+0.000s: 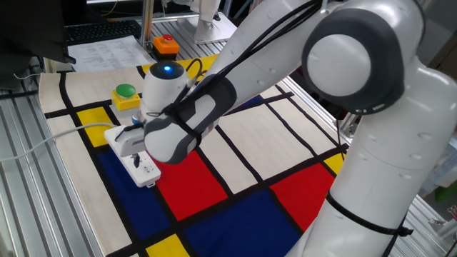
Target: Turn off the power strip by pressing the button
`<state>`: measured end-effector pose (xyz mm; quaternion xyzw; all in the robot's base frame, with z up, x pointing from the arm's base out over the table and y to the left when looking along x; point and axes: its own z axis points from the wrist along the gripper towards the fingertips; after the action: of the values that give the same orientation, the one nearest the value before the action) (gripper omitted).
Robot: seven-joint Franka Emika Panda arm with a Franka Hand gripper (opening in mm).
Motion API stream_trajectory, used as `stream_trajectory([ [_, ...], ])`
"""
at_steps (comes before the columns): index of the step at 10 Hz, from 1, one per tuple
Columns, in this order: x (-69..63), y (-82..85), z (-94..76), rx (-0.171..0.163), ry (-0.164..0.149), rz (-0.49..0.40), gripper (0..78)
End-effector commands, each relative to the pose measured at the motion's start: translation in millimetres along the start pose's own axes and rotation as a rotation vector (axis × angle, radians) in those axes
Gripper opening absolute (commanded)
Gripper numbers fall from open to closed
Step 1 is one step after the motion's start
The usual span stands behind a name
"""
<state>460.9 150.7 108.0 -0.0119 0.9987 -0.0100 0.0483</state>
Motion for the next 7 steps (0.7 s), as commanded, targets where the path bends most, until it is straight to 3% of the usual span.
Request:
stream_trajectory([
  [1,1.3,-0.3,9.7,0.0,-0.003,0.009,77.4],
  [7,4.5,-3.6,16.4,0.009,0.017,0.003,77.4],
])
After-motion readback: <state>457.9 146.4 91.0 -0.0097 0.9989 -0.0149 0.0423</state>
